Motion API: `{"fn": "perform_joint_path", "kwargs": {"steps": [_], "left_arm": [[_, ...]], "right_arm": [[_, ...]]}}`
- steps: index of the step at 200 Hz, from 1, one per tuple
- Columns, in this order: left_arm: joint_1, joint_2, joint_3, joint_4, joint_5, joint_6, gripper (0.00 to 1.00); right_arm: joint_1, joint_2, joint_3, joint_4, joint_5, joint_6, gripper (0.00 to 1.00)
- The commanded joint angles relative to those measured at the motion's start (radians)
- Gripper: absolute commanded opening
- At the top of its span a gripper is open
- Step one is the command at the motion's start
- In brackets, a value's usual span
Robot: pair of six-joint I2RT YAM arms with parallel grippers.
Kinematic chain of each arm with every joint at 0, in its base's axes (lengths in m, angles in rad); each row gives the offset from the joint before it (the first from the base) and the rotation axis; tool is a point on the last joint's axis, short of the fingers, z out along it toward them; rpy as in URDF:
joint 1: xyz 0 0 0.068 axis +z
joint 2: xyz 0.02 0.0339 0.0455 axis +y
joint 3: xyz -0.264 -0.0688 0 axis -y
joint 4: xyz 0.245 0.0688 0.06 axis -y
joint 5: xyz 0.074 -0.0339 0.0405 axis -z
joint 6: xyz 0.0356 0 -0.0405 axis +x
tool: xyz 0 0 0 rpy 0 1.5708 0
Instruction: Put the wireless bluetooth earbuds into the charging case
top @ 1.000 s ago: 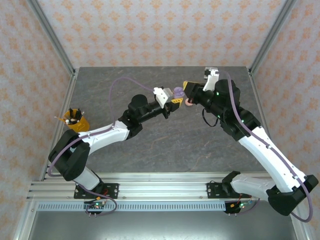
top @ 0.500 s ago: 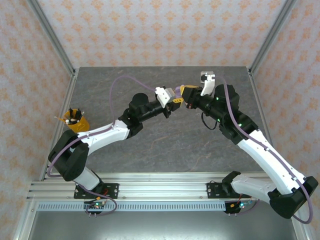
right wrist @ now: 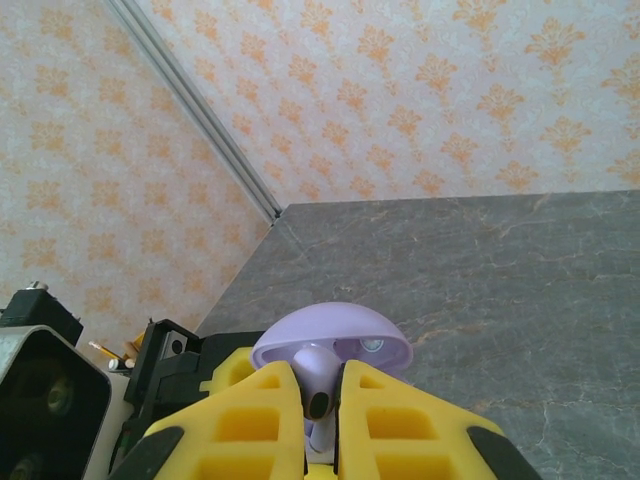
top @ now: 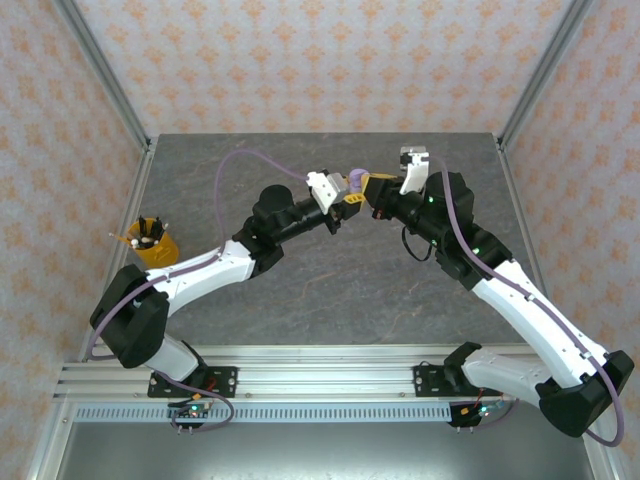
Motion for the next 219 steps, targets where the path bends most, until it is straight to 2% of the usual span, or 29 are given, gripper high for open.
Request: {"fn": "perform_joint_path", "kwargs": {"steps": [1, 109, 219], "left_arm": [[-0.009, -0.033, 0.035, 0.007, 0.012, 0.011, 0.0], [-0.016, -0.024, 0.042, 0.014, 0.002, 0.008, 0.0], [-0.015, -0.031, 0.042, 0.016, -0.056, 0.014, 0.0]], "right_arm": [[0.006, -0.003, -0.008, 0.043, 0.02, -0.014, 0.12], [0.007, 0.029, -0.004, 0.043, -0.008, -0.008, 0.11], [0.006, -0.012, -0.037, 0.005, 0.0, -0.027, 0.08]]}}
